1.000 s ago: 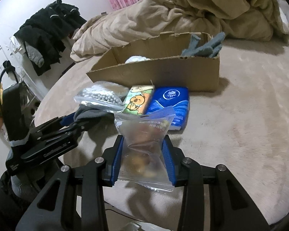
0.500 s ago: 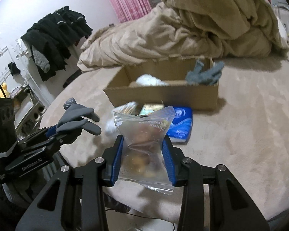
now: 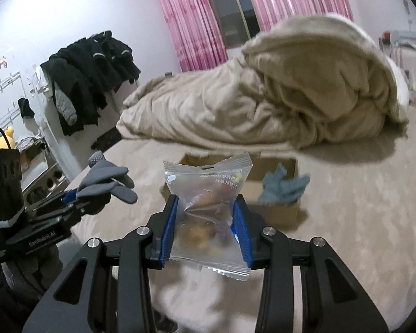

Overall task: Organize objects
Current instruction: 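Carry the glove and snack bag into the box and open both tools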

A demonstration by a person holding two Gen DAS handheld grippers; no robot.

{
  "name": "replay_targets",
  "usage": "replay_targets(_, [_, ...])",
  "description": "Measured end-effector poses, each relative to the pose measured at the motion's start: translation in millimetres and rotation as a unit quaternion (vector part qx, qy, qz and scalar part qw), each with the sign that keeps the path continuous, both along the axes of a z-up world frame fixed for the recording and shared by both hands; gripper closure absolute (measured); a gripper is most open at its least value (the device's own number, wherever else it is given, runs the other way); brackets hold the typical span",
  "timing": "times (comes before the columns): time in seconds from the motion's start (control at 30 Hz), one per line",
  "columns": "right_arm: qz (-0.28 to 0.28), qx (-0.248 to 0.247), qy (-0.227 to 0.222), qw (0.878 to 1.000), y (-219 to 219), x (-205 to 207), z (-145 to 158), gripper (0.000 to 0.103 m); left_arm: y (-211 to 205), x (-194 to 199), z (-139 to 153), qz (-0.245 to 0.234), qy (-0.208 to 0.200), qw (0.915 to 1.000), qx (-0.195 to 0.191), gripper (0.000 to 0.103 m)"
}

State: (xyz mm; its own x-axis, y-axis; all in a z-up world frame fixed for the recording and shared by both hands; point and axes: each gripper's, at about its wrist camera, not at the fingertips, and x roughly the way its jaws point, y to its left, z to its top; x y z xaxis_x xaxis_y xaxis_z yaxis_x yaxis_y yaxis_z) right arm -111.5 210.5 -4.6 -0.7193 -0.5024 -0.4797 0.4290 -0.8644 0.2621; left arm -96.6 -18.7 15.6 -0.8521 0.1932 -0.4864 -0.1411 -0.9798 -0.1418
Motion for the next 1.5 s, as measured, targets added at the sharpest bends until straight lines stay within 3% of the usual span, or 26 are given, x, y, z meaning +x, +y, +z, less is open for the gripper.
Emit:
replay_targets(0.2, [0.0, 0.009, 0.031, 0.999, -7.3, -21.7, 21.1, 0.062, 5.2, -28.6, 14.4, -0.016, 0.019, 0.9995, -0.02, 0.055])
replay_targets(0.4, [-0.012, 0.033, 0.025, 0.999, -13.6, -61.3, 14.7, 0.062, 11.8, -70.8, 6.9, -0.023, 0.02, 0.9987, -0.042, 0.055])
replay_targets(0.73, [-0.032, 0.054, -0.026, 0.998, -27.8, -127.3, -40.5, 0.062, 19.4, -129.9, -49.8, -0.022, -0.025, 0.998, -0.054, 0.055])
replay_targets(0.97, [-0.023, 0.061, -0.057, 0.996, -33.0, -148.1, -84.1, 0.062, 17.2, -162.6, -84.9, -0.019, -0.053, 0.9969, -0.055, 0.054])
replay_targets(1.1, [-0.024, 0.063, -0.076, 0.995, -33.0, -159.7, -101.7, 0.061, 17.9, -176.6, -110.4, -0.033, -0.102, 0.9934, -0.042, 0.052])
replay_targets(1.17, [-0.023, 0.061, -0.08, 0.995, -32.9, -163.0, -105.4, 0.061, 22.2, -176.7, -115.7, -0.036, -0.099, 0.993, -0.053, 0.049])
replay_targets(1.27, [-0.017, 0.062, -0.078, 0.995, -33.7, -160.8, -105.8, 0.052, 25.0, -175.1, -114.6, -0.036, -0.1, 0.9928, -0.055, 0.046])
replay_targets(1.43, [-0.007, 0.059, -0.058, 0.997, -36.9, -150.1, -97.8, 0.028, 24.8, -168.4, -110.7, -0.023, -0.095, 0.9935, -0.059, 0.043])
replay_targets(1.5, [-0.01, 0.056, -0.052, 0.997, -35.0, -145.4, -92.5, 0.027, 21.4, -162.3, -104.6, -0.016, -0.087, 0.9947, -0.052, 0.03])
